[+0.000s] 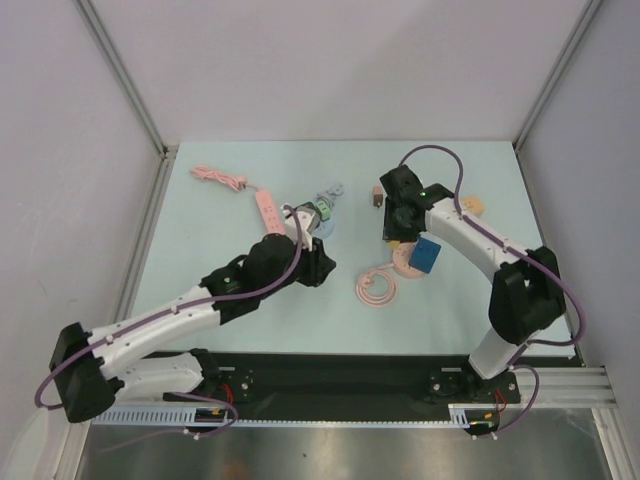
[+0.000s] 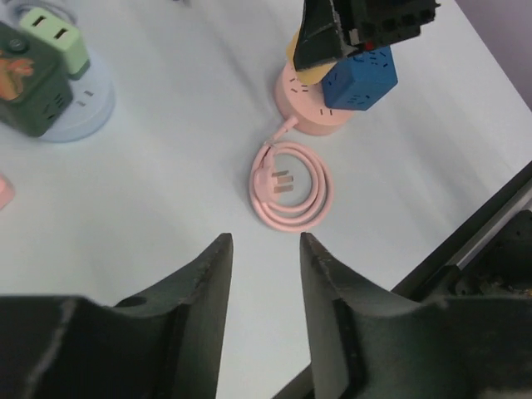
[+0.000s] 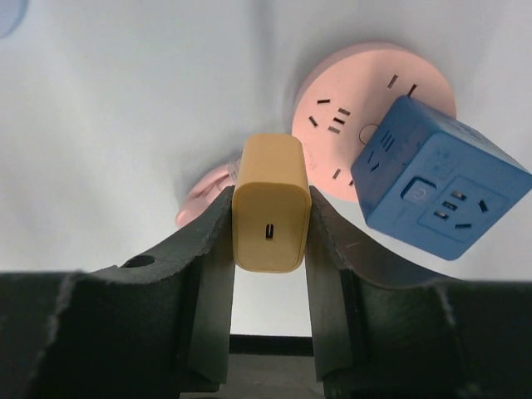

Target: Insert the plug

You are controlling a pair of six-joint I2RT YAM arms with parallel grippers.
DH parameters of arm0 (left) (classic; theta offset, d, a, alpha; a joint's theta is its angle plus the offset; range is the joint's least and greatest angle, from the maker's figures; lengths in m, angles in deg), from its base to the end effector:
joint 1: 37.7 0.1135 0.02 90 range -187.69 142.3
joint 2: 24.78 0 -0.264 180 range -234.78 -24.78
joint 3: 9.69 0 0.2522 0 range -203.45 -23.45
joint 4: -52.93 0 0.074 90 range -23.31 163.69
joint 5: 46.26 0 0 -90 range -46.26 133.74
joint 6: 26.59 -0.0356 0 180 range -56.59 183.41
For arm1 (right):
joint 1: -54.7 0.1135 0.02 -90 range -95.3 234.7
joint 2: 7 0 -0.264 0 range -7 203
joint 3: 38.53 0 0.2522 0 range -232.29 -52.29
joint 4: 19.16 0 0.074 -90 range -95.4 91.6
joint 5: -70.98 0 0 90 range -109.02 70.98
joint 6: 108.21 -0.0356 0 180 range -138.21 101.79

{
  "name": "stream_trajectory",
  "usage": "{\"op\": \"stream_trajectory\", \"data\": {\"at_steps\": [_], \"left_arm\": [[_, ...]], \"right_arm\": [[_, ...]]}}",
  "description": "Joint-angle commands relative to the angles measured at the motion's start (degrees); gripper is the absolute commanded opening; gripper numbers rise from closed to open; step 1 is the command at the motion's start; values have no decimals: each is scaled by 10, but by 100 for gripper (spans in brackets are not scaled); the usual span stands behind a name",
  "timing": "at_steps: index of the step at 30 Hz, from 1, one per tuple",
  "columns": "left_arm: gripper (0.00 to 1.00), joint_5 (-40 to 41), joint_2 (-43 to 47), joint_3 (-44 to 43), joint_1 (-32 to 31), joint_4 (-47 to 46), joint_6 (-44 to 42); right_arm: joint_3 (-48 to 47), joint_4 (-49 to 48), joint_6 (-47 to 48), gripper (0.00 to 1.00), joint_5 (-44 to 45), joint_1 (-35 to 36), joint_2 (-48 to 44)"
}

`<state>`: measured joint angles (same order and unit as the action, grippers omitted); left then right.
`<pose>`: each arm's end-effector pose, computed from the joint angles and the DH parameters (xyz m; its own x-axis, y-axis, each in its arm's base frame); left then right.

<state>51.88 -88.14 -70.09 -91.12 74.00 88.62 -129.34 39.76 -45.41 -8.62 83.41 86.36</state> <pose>0.1550 -0.2004 0.2920 -0.5253 0.0003 -0.8509 0.5461 0.7670 -0.3369 0.3008 0.1574 0.2700 -0.8668 0.0379 -0.4973 -0.0008 0.9970 0.0773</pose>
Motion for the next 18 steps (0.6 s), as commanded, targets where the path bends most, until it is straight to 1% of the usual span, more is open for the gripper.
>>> {"op": "stream_trajectory", "data": {"at_steps": [1, 2, 3, 4, 6, 9, 14, 18], "left_arm": [[45, 45, 77, -9, 3, 73, -54], [50, 54, 95, -8, 3, 85, -72], [61, 74, 110, -7, 3, 93, -79], [66, 79, 134, -8, 3, 99, -85], [75, 84, 153, -12, 3, 118, -96], [79, 75, 176, -7, 3, 134, -104], [79, 74, 194, 16, 3, 144, -119], [80, 72, 204, 29, 3, 145, -124]], "right_arm": [[-46, 23, -43, 0, 54, -5, 38], [-50, 26, -52, 0, 60, -8, 47], [-54, 36, -76, 0, 74, -8, 64], [-56, 36, -83, 0, 78, -8, 69], [-56, 37, -106, 0, 75, -11, 79], [-52, 48, -125, 0, 81, -15, 84], [-23, 61, -140, 0, 93, -25, 65], [-4, 66, -134, 0, 87, -33, 50]]}}
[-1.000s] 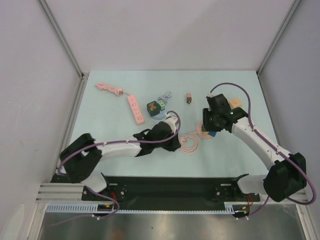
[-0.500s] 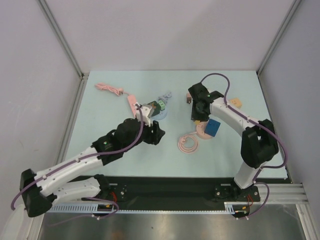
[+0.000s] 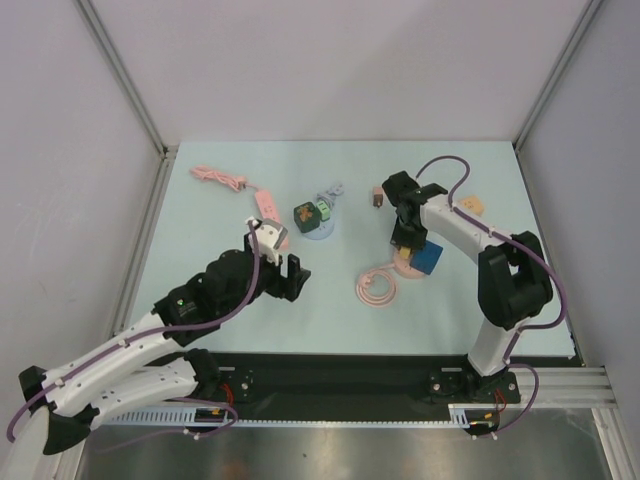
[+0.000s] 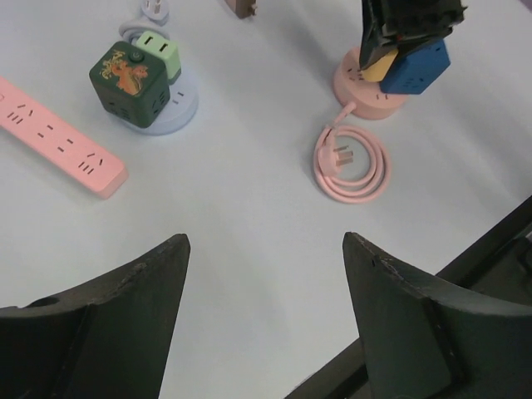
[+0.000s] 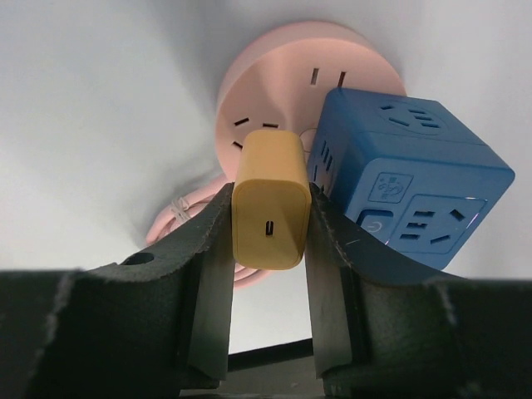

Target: Insert the plug

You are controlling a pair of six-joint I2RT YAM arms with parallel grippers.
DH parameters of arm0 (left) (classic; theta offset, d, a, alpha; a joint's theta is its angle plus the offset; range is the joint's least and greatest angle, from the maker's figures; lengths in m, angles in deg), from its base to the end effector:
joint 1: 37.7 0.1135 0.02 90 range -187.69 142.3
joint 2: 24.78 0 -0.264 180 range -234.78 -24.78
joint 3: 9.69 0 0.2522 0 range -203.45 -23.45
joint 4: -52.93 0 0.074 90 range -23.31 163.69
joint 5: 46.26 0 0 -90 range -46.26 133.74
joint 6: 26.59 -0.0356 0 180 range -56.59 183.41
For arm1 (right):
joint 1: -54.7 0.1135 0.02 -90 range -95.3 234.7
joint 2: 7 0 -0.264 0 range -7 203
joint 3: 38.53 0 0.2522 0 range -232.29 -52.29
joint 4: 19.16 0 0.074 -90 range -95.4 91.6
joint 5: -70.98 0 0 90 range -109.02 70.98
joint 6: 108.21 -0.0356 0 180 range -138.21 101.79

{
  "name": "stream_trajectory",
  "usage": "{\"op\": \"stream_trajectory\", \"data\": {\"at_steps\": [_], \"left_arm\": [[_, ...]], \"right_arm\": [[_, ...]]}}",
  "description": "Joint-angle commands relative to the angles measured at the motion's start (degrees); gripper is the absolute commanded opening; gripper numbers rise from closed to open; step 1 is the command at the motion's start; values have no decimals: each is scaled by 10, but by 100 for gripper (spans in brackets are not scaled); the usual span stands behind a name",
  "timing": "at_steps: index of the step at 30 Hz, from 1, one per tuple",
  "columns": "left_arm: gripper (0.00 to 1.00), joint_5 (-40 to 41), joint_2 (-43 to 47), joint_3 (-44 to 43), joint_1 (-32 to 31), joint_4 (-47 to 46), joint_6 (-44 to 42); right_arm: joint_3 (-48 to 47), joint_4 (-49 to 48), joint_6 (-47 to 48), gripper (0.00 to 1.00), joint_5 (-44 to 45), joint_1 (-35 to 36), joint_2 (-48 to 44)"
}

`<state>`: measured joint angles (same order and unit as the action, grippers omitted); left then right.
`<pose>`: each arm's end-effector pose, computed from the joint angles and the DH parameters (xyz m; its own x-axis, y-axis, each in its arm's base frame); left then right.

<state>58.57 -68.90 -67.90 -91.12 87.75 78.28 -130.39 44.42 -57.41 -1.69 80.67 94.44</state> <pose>0.1125 -0.1363 0.3203 -0.3665 0.0776 -0.9272 0.5583 0.8155 -0.1524 0.3214 0.1448 0.2269 -0.8820 0.2415 -0.4047 0.2800 0.9592 -0.0378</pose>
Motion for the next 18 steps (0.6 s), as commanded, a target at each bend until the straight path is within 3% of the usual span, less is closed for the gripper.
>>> {"op": "stream_trajectory", "data": {"at_steps": [1, 18], "left_arm": [[80, 3, 13, 7, 3, 7, -20], [82, -35, 10, 7, 3, 6, -31]], "right_arm": [[8, 24, -13, 0, 18, -8, -33], [16, 22, -54, 0, 23, -19, -23]]}}
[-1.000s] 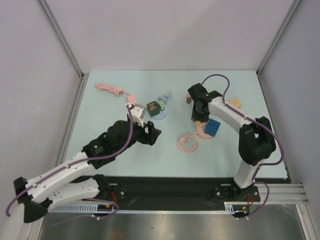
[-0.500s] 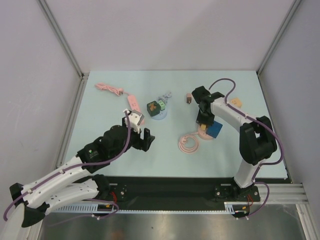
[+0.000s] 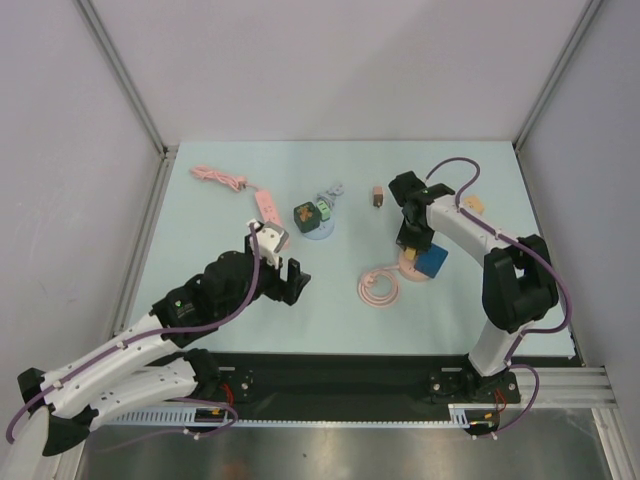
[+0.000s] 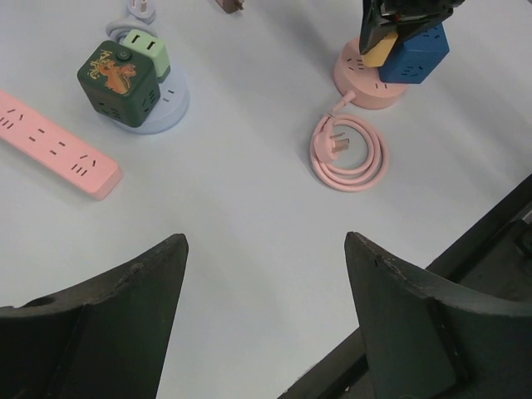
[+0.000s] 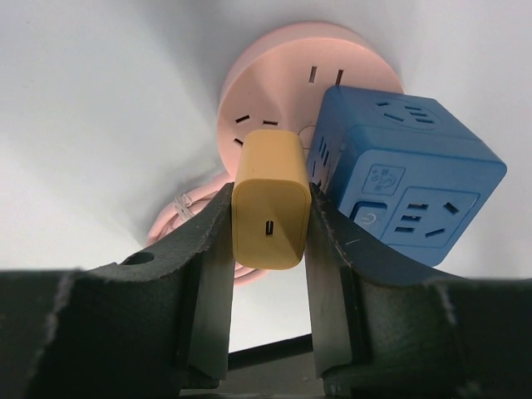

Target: Insert the plug

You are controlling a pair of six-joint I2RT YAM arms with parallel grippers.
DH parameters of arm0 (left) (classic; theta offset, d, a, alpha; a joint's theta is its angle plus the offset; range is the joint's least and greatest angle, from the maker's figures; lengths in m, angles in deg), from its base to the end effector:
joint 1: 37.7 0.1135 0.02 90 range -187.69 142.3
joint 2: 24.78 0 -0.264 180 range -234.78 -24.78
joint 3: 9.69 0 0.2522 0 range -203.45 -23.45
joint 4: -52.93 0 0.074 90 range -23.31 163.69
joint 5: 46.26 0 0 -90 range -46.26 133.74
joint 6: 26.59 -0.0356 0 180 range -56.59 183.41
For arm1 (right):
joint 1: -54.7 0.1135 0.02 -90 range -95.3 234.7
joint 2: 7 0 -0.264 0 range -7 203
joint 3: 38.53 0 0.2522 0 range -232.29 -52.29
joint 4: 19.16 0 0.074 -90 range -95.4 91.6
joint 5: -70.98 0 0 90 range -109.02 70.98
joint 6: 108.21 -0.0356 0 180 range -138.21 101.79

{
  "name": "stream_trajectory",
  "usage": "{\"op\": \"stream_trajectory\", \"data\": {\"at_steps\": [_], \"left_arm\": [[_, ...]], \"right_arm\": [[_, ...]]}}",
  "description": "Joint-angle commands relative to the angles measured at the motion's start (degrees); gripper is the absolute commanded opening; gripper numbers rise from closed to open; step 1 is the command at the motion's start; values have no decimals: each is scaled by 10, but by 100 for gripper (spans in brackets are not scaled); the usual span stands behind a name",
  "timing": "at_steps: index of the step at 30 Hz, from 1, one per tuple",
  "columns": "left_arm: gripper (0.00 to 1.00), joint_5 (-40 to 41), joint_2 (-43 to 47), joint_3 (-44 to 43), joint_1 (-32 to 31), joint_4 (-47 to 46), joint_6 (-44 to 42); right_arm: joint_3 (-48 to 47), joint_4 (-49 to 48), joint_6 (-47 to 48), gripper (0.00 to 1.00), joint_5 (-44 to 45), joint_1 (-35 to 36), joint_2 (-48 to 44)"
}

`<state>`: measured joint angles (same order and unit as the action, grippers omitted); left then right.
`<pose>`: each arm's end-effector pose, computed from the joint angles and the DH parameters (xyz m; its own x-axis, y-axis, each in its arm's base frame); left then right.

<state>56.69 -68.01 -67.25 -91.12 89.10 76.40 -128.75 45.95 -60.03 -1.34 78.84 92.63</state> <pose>0.1094 -0.1341 0.3163 -0.3641 0.1230 -0.9232 0.5919 0.7958 -0.1274 0.3163 0.1299 0.2285 -0.8659 0.3081 -0.3941 0.3511 0.9355 -0.0402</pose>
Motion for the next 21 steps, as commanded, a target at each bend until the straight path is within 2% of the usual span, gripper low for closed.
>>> {"op": "stream_trajectory", "data": {"at_steps": [1, 21], "left_arm": [[82, -20, -1, 0, 3, -10, -12], [83, -33, 13, 5, 3, -11, -20]], "right_arm": [[2, 1, -34, 0, 14, -1, -3], [-1, -17, -79, 0, 54, 14, 31]]}}
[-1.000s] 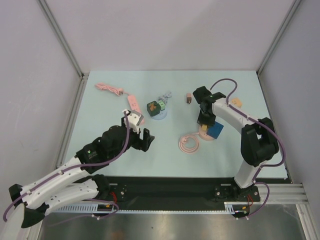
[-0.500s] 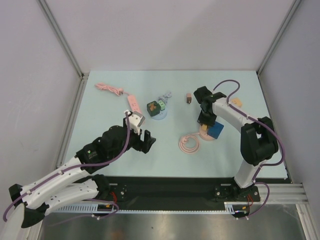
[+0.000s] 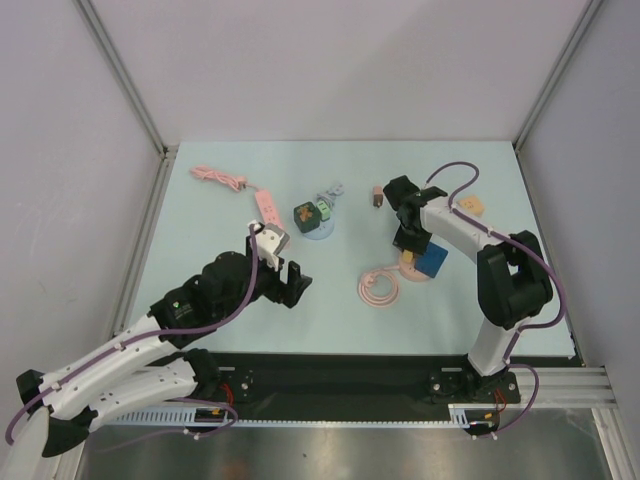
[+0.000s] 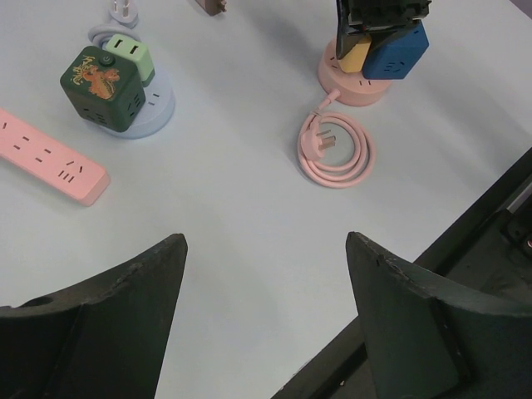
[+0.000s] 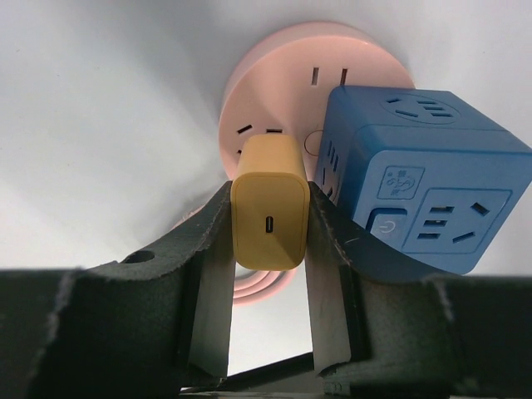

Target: Insert the plug

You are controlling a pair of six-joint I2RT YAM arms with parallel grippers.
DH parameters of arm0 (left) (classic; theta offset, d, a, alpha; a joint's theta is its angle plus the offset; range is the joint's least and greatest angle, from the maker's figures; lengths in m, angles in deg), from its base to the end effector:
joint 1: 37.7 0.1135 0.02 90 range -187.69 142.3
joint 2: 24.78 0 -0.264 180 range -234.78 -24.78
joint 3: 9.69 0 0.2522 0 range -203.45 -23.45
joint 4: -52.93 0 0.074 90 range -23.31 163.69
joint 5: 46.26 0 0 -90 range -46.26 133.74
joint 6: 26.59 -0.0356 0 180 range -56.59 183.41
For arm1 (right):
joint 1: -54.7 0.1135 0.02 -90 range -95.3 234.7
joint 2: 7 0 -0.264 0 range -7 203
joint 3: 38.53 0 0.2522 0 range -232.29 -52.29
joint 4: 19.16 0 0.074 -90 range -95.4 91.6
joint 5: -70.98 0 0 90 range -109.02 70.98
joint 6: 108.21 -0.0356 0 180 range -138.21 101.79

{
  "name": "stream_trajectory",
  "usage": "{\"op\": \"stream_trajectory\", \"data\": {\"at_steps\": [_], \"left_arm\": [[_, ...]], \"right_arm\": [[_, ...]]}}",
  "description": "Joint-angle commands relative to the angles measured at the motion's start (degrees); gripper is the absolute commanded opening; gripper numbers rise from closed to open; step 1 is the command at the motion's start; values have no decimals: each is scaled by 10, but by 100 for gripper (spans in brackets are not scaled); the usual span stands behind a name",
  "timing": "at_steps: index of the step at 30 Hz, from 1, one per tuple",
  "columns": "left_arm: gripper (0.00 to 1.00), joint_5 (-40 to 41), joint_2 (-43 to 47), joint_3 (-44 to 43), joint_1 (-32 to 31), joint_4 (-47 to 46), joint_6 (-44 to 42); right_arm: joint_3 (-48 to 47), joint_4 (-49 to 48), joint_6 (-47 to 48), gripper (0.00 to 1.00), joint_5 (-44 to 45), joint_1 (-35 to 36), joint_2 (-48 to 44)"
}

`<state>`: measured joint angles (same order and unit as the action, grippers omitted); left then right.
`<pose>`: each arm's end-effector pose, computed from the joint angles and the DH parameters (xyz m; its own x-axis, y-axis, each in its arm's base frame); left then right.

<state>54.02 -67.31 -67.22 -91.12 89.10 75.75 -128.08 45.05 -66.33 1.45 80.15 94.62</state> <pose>0.1068 -0.1333 0.3179 -0.3579 0.1294 -0.9247 0.6290 0.7654 -0.1363 0.3171 0.1371 0.2151 -0.8296 0.3777 -0.4113 0.4344 0.8993 -0.0502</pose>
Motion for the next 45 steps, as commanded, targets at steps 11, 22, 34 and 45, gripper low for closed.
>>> {"op": "stream_trajectory", "data": {"at_steps": [11, 22, 34, 45], "left_arm": [[84, -4, 9, 7, 3, -11, -17], [84, -8, 5, 7, 3, -11, -17], [85, -17, 4, 11, 3, -12, -20], [86, -34, -5, 7, 3, -14, -21]], "right_arm": [[-43, -2, -4, 0, 27, 6, -5], [-12, -17, -13, 0, 37, 4, -8], [39, -37, -24, 0, 38, 4, -4], [22, -10, -34, 0, 39, 1, -10]]}}
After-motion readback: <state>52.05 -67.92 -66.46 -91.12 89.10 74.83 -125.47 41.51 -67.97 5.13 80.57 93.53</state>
